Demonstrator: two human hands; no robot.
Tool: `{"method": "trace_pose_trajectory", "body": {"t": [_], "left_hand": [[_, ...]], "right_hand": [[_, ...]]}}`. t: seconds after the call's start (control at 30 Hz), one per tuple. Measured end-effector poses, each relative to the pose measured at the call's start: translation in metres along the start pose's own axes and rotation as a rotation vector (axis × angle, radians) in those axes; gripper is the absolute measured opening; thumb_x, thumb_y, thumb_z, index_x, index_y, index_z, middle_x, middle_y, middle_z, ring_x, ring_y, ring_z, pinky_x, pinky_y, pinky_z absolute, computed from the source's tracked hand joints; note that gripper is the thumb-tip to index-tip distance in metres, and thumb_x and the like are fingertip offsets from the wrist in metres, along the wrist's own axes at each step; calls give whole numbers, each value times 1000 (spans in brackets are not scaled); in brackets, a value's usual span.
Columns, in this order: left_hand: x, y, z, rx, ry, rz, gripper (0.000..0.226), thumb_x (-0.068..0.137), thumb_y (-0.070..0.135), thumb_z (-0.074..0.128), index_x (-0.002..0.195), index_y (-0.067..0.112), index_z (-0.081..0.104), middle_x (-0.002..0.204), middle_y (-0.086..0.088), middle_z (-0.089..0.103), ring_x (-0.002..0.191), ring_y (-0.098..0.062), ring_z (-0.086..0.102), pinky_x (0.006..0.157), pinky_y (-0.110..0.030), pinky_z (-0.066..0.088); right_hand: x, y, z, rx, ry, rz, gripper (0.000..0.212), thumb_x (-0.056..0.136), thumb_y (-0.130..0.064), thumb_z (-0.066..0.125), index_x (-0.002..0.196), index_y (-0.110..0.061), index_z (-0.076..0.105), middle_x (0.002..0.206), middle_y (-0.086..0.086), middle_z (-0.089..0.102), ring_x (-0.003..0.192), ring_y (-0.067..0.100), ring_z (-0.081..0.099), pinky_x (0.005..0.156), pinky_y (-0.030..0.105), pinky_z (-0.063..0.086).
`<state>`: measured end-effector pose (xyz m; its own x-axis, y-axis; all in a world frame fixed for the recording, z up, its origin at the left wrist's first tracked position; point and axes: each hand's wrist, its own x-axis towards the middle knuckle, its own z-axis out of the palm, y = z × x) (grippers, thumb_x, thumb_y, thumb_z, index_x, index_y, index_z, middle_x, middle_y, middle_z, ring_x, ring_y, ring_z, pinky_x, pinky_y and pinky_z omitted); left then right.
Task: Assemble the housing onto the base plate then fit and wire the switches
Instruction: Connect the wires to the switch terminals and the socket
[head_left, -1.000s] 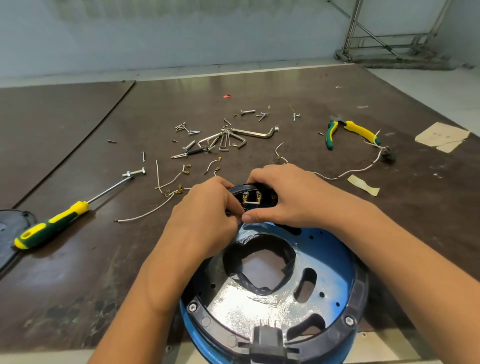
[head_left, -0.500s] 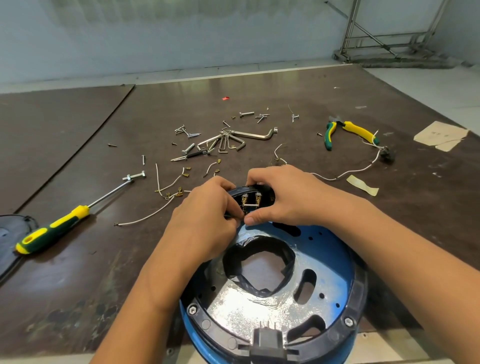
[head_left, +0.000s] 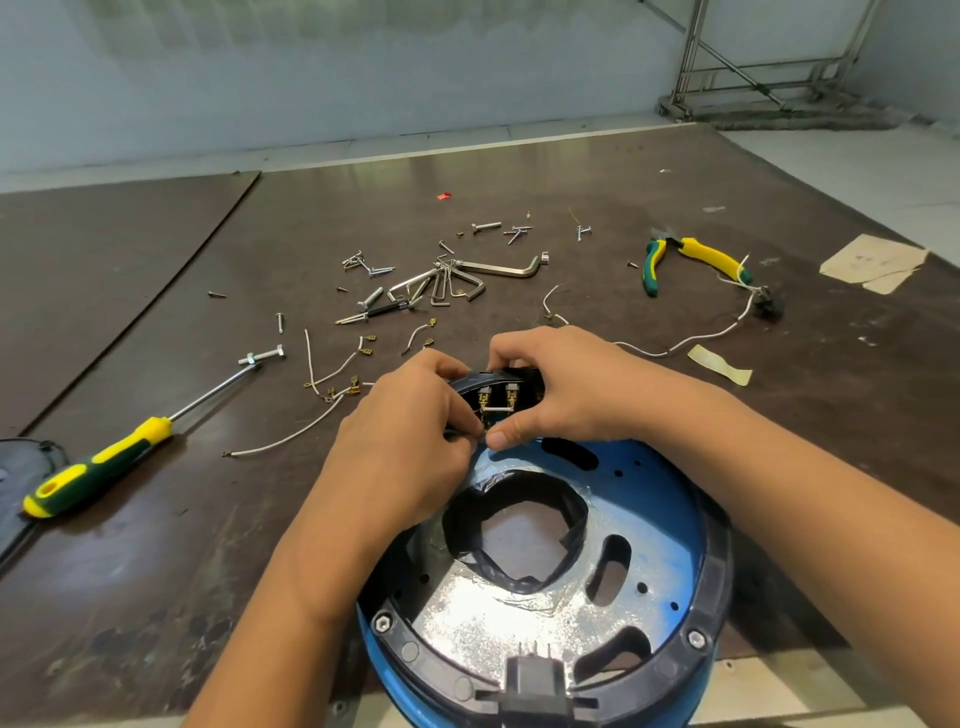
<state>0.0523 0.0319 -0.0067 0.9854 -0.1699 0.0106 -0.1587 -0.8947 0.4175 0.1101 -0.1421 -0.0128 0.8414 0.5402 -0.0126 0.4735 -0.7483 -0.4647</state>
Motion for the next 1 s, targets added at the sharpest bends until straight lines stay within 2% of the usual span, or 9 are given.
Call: {"method": "trace_pose_trajectory", "body": {"t": [0.17, 0.33, 0.57, 0.73, 0.8, 0.93, 1.0], "left_hand": [[-1, 2, 1, 39, 19, -4, 20, 85, 21, 66, 89, 36, 79, 141, 13, 46, 117, -21, 55, 91, -43, 51], [-1, 3, 1, 82, 33, -10, 21, 86, 22, 65, 89, 38, 78, 140, 14, 45, 117, -19, 54, 80, -34, 48], [0, 3, 0, 95, 19, 4, 23, 87, 21, 65, 96, 37, 78, 140, 11, 48, 117, -22, 55, 92, -42, 51], [3, 3, -3, 91, 30, -2, 19, 83, 22, 71, 98, 31, 79, 137, 7, 58, 121, -19, 56, 99, -36, 47], [4, 2, -5, 103, 29, -5, 18, 83, 25, 72, 98, 31, 79, 140, 8, 56, 123, -17, 54, 101, -35, 45], [3, 2, -5, 135, 30, -14, 15, 84, 28, 72, 96, 30, 79, 143, 6, 55, 128, -14, 51, 102, -35, 44], [2, 2, -4, 123, 50, -12, 14, 84, 28, 71, 94, 28, 80, 139, 4, 59, 126, -14, 53, 98, -32, 46]], "right_hand": [[0, -1, 0, -11, 4, 18, 48, 65, -57, 85, 76, -38, 42, 80, -15, 55, 77, 6, 53, 63, 33, 44], [0, -3, 1, -22, 9, 32, 50, 64, -57, 85, 75, -36, 42, 81, -14, 56, 81, 12, 55, 62, 32, 43], [-5, -4, 5, -120, 98, -31, 42, 70, -61, 76, 87, -36, 47, 81, -14, 59, 78, 9, 53, 54, 28, 35], [-8, -11, 8, -264, 160, -57, 41, 72, -63, 67, 86, -34, 41, 77, -14, 50, 77, 14, 46, 75, 40, 34], [-8, -13, 9, -280, 156, -58, 42, 73, -64, 66, 89, -34, 41, 79, -13, 49, 78, 16, 46, 75, 39, 33], [-8, -13, 9, -283, 117, -46, 44, 76, -66, 63, 104, -33, 52, 94, -11, 55, 85, 13, 47, 79, 39, 39], [-8, -13, 8, -265, 112, -45, 40, 77, -64, 64, 99, -35, 50, 94, -12, 54, 86, 12, 46, 79, 38, 38]]}}
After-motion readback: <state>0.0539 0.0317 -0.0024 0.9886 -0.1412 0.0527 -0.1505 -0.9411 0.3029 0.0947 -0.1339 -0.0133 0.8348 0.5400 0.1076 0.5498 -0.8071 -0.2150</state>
